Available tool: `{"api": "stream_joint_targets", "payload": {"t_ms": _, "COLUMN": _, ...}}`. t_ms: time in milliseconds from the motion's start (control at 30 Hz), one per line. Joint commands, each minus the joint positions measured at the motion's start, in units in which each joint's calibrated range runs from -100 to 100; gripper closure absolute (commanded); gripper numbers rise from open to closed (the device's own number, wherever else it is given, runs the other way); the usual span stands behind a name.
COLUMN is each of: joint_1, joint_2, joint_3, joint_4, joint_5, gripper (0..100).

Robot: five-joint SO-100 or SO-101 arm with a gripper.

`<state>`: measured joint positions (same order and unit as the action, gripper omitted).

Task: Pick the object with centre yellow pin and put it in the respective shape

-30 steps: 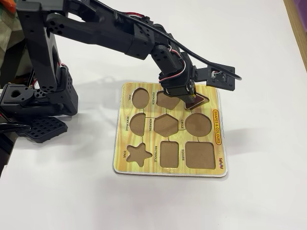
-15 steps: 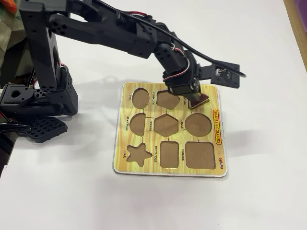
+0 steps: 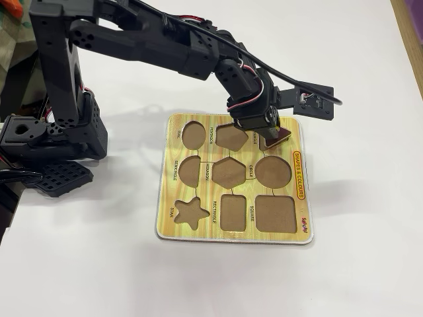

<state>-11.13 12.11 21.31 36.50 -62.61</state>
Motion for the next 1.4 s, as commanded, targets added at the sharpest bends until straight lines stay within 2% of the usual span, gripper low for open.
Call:
{"api": "stream_joint_targets", "payload": {"t_ms": 0, "joint_1": -0.5, "joint_2": -1.1, "joint_3": -2.8, "joint_4": -0.9, "joint_5": -0.3, "gripper": 93}}
{"api": "stream_joint_targets", "payload": {"t_ms": 100, "joint_1": -0.5, "joint_2": -1.2, "joint_3": -2.7, "joint_4": -0.9, "joint_5": -0.3, "gripper": 89}}
{"api": "stream_joint_targets", "payload": {"t_ms": 433, "joint_1": 0.5, "joint_2": -3.9, "joint_3": 0.8, "joint_4": 0.0, "joint_5": 0.3, "gripper": 89}}
{"api": "stream_joint_targets", "payload": {"t_ms": 1367, "joint_1": 4.0, "joint_2": -64.0, "joint_3": 59.6, "joint_4": -1.0, "joint_5": -0.3, "gripper": 89}}
